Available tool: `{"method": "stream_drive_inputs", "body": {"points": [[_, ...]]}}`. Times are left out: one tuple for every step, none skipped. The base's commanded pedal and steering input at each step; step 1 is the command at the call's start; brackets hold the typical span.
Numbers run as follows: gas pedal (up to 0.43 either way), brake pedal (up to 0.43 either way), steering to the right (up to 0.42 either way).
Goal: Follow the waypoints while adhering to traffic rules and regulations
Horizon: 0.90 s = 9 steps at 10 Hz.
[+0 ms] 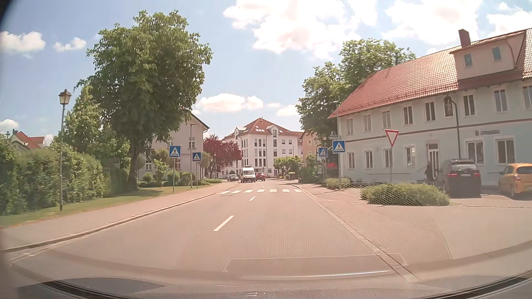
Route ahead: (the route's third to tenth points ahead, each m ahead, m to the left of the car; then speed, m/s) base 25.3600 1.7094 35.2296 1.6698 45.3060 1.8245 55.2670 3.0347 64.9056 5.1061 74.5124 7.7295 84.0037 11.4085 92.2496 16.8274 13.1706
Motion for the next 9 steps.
{"method": "stream_drive_inputs", "body": {"points": [[0.047,0.006,-0.002],[0.047,0.012,-0.001],[0.047,0.012,-0.001],[0.047,0.012,-0.003],[0.047,0.012,-0.007],[0.047,0.006,-0.01],[0.047,0.012,-0.012],[0.047,0.012,-0.007],[0.047,0.012,-0.004]]}}
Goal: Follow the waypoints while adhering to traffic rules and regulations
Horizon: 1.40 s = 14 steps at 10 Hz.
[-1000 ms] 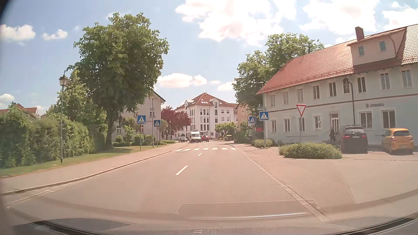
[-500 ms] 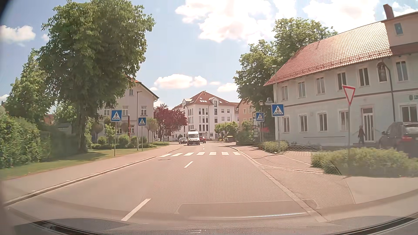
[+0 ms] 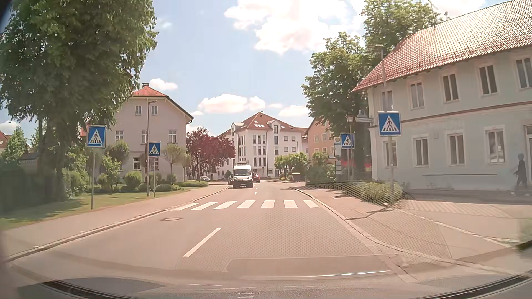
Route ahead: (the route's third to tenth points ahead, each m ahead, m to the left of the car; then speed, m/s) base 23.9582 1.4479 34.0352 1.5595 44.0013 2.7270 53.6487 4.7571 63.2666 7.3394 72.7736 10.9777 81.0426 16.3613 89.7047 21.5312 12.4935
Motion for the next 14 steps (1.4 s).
{"method": "stream_drive_inputs", "body": {"points": [[0.047,0.012,-0.004],[0.047,0.012,-0.003],[0.059,0.012,-0.004],[0.059,0.012,-0.004],[0.059,0.012,-0.004],[0.059,0.012,-0.004],[0.059,0.012,-0.004],[0.059,0.012,-0.004],[0.059,0.012,-0.005],[0.059,0.012,-0.009],[0.059,0.012,-0.013],[0.067,0.012,-0.015],[0.067,0.012,-0.016],[0.067,0.012,-0.017]]}}
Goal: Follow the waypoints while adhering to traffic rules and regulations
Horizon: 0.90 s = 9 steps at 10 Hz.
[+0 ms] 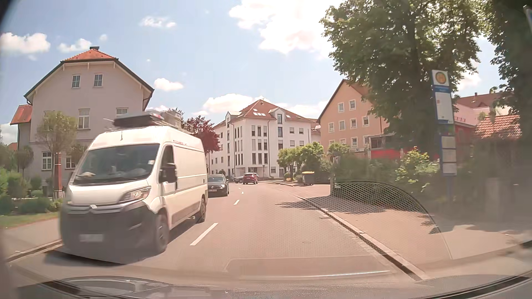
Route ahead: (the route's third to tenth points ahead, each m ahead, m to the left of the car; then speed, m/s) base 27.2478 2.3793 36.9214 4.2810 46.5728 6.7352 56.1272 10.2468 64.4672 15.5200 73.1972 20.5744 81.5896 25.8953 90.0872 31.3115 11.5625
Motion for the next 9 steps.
{"method": "stream_drive_inputs", "body": {"points": [[0.067,0.012,-0.019],[0.067,0.012,-0.02],[0.067,0.012,-0.021],[0.067,0.012,-0.022],[0.067,0.012,-0.023],[0.079,0.012,-0.025],[0.079,0.012,-0.026],[0.079,0.012,-0.026],[0.11,0.012,-0.025]]}}
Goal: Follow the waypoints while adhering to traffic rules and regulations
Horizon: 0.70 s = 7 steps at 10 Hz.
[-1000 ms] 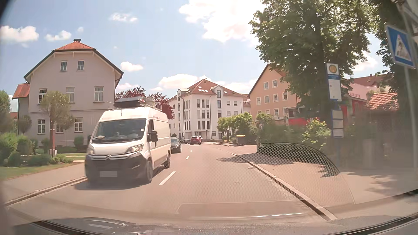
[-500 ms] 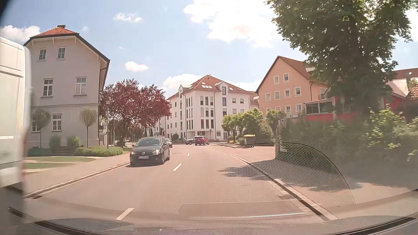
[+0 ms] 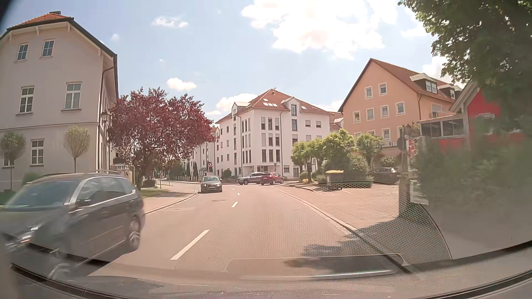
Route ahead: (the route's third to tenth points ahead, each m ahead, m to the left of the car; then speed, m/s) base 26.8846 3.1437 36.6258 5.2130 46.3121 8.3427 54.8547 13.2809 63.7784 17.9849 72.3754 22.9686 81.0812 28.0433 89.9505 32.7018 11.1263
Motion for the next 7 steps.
{"method": "stream_drive_inputs", "body": {"points": [[0.169,0.012,-0.026],[0.169,0.006,-0.025],[0.189,0.012,-0.025],[0.189,0.012,-0.026],[0.189,0.012,-0.026],[0.189,0.012,-0.026],[0.189,0.012,-0.027]]}}
